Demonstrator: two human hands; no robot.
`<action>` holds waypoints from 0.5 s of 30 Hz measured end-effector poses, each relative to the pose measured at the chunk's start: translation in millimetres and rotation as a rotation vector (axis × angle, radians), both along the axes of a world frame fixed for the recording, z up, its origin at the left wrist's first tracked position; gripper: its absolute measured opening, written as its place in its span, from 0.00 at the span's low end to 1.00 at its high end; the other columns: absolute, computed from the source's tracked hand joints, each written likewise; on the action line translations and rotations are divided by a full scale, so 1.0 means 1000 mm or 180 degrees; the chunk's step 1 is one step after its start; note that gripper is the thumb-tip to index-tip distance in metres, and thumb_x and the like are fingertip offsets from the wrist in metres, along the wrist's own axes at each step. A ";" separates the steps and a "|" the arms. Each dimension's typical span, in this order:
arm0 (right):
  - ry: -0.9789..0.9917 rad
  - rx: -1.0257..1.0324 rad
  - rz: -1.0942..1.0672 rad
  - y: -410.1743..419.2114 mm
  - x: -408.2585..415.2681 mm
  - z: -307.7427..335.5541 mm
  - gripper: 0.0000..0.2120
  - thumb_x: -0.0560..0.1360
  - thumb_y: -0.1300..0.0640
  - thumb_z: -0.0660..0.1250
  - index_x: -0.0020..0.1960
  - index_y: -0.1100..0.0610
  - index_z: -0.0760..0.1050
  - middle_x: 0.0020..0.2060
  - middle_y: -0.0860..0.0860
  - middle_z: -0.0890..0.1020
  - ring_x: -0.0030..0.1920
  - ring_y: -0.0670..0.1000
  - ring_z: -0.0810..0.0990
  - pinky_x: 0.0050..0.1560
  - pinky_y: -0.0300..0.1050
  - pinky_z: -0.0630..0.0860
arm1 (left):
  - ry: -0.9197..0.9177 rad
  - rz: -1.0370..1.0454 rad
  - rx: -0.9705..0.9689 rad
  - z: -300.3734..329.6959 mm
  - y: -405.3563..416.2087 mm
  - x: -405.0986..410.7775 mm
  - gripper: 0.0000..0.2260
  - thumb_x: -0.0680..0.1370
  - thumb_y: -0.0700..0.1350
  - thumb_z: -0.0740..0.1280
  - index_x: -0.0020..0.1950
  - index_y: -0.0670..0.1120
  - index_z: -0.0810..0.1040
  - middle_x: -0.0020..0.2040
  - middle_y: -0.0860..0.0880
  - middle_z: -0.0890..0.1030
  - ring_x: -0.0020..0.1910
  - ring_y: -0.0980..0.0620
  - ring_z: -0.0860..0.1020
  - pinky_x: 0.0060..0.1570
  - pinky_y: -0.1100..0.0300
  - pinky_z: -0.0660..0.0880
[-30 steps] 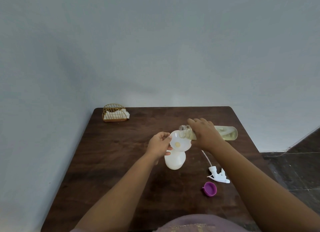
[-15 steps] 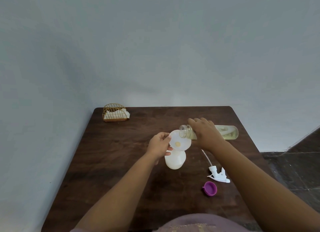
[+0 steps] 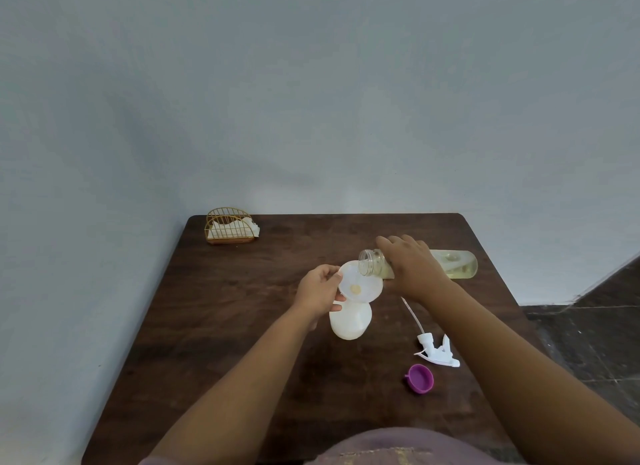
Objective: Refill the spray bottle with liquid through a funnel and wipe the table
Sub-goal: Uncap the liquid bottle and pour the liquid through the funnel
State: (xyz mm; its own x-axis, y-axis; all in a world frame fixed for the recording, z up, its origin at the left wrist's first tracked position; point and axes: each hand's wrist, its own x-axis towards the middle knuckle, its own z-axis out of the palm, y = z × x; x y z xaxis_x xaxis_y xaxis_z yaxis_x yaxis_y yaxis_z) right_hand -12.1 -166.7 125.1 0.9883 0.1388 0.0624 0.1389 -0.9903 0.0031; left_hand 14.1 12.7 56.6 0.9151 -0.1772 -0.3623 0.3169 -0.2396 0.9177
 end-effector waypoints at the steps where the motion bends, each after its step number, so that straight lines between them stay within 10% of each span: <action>1: -0.0002 -0.0001 0.0001 0.000 0.000 0.000 0.20 0.66 0.51 0.73 0.52 0.53 0.68 0.40 0.46 0.71 0.43 0.50 0.68 0.45 0.44 0.64 | -0.0003 0.0004 0.0001 0.000 0.000 0.000 0.12 0.82 0.47 0.63 0.63 0.47 0.76 0.55 0.47 0.82 0.43 0.51 0.82 0.40 0.58 0.81; 15: -0.0014 0.0003 0.0016 -0.001 0.001 -0.003 0.19 0.66 0.51 0.72 0.46 0.52 0.62 0.39 0.46 0.69 0.42 0.50 0.67 0.45 0.44 0.63 | -0.0046 0.0024 0.0026 0.002 0.001 0.000 0.11 0.82 0.46 0.62 0.64 0.47 0.76 0.55 0.48 0.81 0.44 0.52 0.81 0.39 0.60 0.81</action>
